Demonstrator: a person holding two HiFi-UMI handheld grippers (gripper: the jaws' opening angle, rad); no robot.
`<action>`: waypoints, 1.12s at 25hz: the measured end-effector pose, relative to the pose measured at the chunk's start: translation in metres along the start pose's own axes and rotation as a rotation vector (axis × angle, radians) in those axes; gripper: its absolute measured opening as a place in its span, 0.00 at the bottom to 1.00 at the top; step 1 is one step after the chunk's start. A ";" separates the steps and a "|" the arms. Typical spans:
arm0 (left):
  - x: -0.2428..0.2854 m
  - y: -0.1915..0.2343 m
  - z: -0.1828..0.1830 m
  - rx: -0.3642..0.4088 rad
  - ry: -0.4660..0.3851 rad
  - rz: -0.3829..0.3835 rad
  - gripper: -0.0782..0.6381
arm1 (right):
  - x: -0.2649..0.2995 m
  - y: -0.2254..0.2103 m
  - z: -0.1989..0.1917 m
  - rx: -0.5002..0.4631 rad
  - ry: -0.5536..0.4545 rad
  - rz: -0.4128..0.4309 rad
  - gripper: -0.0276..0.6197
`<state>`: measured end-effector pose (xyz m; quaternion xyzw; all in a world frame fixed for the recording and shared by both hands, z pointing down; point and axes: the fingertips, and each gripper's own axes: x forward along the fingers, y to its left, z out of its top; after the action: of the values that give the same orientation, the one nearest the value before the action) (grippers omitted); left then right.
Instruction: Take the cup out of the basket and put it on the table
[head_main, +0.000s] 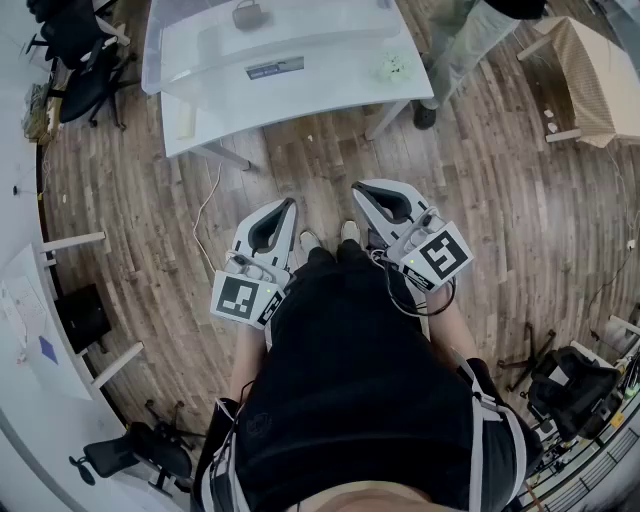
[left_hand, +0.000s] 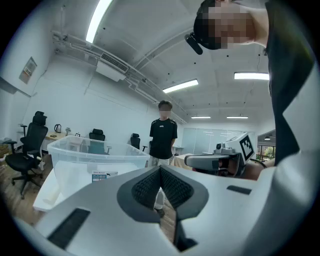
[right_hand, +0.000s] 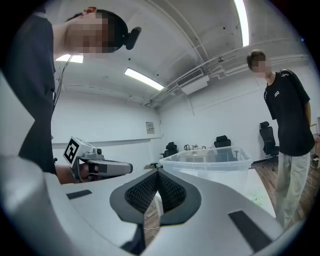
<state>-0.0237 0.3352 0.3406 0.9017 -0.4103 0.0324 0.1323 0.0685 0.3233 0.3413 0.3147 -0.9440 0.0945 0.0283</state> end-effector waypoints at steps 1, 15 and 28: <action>0.002 0.002 0.000 0.004 -0.001 0.000 0.13 | 0.002 -0.002 0.001 -0.004 -0.002 0.001 0.07; 0.024 0.006 -0.002 0.012 0.012 0.000 0.13 | 0.002 -0.026 0.002 0.041 -0.048 0.001 0.07; 0.053 -0.020 -0.004 0.017 0.026 0.063 0.13 | -0.023 -0.059 -0.005 0.021 -0.022 0.028 0.07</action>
<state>0.0267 0.3101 0.3493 0.8889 -0.4365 0.0516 0.1288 0.1228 0.2917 0.3535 0.3028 -0.9476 0.1012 0.0132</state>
